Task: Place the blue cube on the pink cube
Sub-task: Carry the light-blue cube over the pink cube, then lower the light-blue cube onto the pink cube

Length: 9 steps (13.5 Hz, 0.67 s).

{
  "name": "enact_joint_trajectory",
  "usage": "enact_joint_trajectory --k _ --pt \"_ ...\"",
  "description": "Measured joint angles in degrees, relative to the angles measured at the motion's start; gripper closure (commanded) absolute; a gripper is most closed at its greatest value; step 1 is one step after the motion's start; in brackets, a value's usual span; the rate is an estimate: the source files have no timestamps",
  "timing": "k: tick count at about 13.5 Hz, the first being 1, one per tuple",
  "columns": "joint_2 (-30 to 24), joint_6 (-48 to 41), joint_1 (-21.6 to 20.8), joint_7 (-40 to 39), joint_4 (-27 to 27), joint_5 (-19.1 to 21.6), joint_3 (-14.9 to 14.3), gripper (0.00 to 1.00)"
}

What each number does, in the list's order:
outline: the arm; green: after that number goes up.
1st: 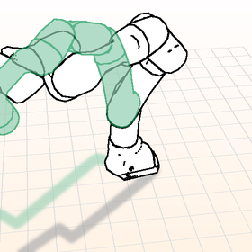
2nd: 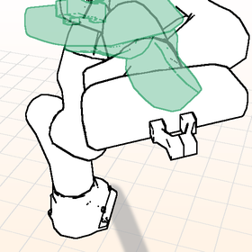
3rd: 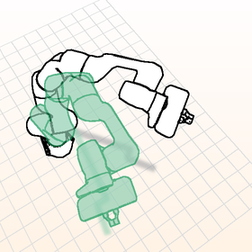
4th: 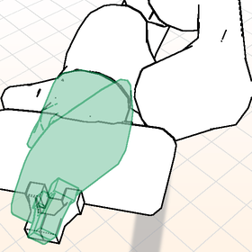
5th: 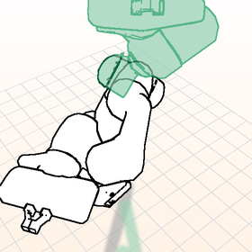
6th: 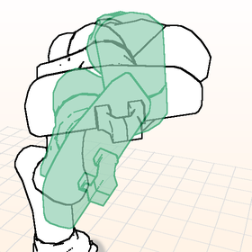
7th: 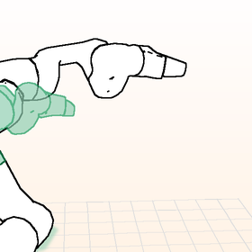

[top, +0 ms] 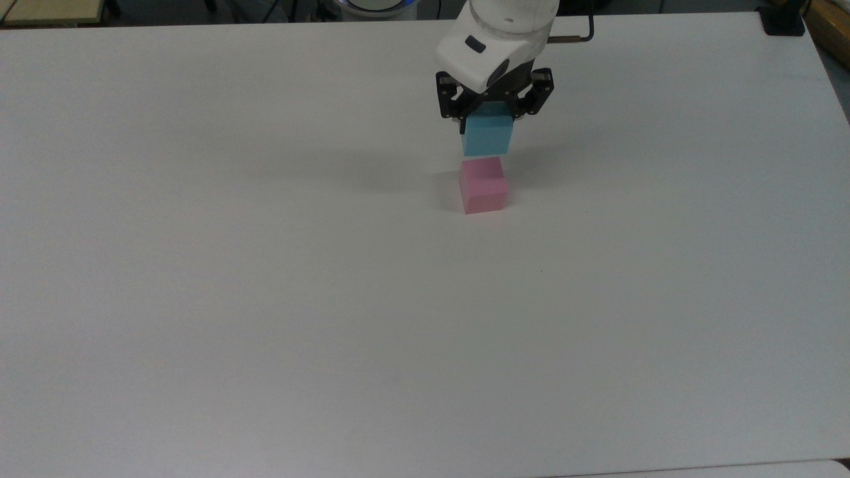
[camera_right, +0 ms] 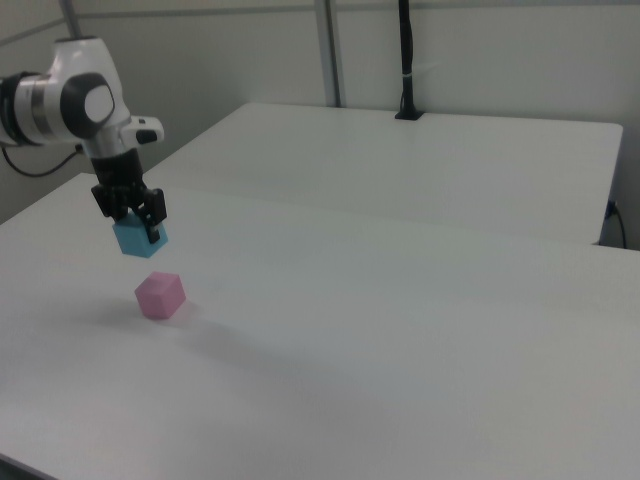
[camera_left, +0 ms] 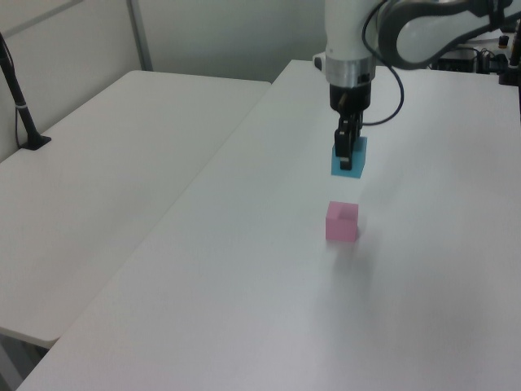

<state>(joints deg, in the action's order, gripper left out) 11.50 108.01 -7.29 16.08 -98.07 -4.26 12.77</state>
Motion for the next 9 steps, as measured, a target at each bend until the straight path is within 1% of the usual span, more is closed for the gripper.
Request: enact_joint_trajectory --k 2,4,9 --pt "1.66 3.59 -0.56 0.0 -2.22 -0.01 0.0 0.83" --pt "3.15 5.53 -0.56 0.0 -2.61 -0.01 0.0 0.83" --pt "4.26 6.36 -0.57 -0.25 -2.63 -0.04 0.0 0.82"
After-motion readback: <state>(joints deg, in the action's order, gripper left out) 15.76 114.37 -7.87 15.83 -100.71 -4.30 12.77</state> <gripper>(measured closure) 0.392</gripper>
